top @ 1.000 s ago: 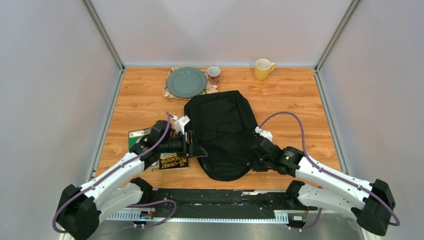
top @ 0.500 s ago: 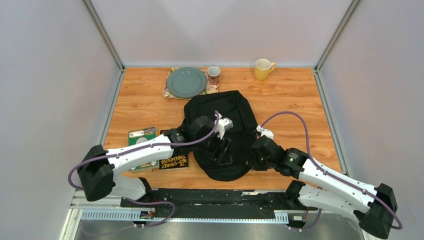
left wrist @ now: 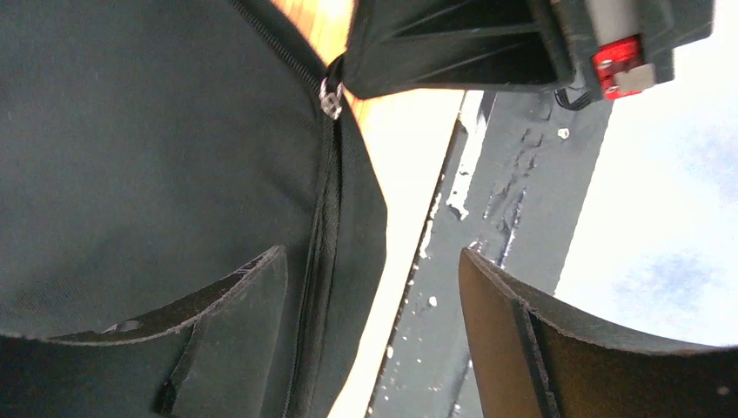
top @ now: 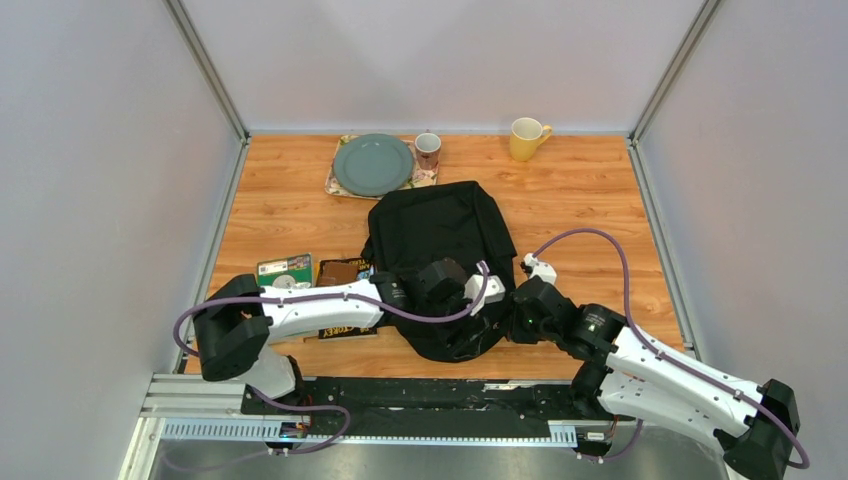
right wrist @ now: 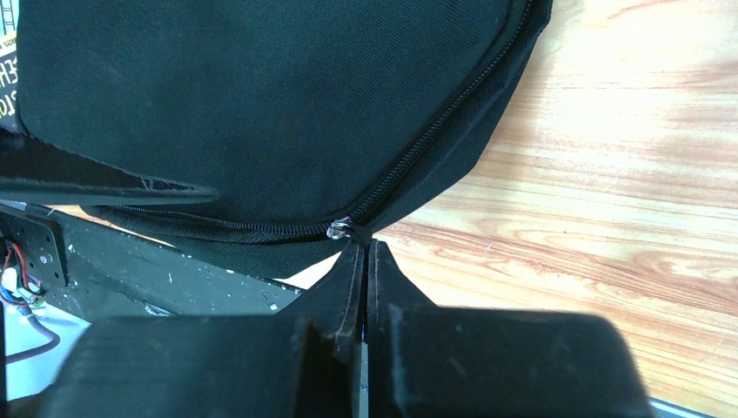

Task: Pack the student bag
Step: Unzip the student bag at the center of the board.

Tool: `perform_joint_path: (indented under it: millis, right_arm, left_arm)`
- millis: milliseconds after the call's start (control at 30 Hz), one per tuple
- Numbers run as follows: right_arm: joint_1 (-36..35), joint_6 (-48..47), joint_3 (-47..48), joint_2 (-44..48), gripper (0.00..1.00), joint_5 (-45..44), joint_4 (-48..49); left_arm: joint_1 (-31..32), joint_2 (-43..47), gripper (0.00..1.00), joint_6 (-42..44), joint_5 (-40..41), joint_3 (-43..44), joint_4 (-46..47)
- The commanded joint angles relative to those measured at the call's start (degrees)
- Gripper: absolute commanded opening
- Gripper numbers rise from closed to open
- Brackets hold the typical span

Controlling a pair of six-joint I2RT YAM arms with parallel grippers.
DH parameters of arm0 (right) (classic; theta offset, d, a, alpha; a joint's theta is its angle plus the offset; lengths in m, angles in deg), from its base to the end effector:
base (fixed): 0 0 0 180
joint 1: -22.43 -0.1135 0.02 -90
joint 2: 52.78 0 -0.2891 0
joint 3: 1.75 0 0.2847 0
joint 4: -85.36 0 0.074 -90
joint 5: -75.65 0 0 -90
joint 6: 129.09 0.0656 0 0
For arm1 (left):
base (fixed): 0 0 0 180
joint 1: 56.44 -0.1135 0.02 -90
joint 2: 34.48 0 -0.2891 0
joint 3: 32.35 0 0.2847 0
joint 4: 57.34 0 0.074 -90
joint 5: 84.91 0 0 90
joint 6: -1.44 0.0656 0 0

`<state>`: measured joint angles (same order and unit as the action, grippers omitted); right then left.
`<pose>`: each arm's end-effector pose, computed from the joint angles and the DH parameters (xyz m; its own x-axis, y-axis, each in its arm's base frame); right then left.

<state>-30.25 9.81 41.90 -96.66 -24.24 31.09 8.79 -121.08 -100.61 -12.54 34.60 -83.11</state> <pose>0.1162 0.1338 0.1999 -0.8693 0.0842 -0.4871 -0.1033 0.9326 0.3457 0.1356 -0.3414 0.2091 -0.4911 0.5894 -0.6414 0.8711 0.3367 -0.3575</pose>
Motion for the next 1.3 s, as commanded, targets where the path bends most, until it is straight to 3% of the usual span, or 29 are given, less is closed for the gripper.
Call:
perform_joint_path:
  millis: [0,367,467,500,567,600,633,1000,1267]
  right_arm:
    - [0.13,1.54,0.07,0.72,0.00,-0.83,3.52]
    - [0.13,2.25,0.16,2.39,0.00,-1.27,3.70]
    - [0.13,2.51,-0.11,2.92,0.00,-1.88,3.79]
    - [0.13,2.69,-0.28,3.01,0.00,-1.97,3.70]
    - [0.13,2.69,-0.28,3.01,0.00,-3.37,3.79]
    - [0.39,2.51,-0.37,2.83,0.00,-4.08,3.87]
    - [0.65,1.82,-0.20,2.22,0.00,-5.30,3.96]
    - [17.78,-3.29,2.88,-2.09,0.00,-5.76,2.21]
    - [23.06,-6.54,4.02,-5.95,0.00,-5.49,6.15]
  left_arm:
    - [1.74,-2.77,0.80,10.37,1.28,3.31,4.02]
    - [2.44,-7.17,0.80,14.25,6.20,3.14,9.47]
    - [2.44,-7.96,0.64,13.82,5.06,3.84,8.25]
    - [2.53,-8.48,0.46,12.85,4.97,4.27,7.81]
    - [2.53,-8.67,0.28,12.40,4.71,4.37,6.76]
    - [2.53,-8.58,0.08,10.23,4.71,3.84,6.58]
    - [2.44,-8.40,0.00,9.95,4.10,3.32,6.49]
    - [2.53,3.97,0.00,6.17,7.78,-9.07,8.95]
    - [2.53,9.70,0.00,4.41,7.70,-11.63,8.60]
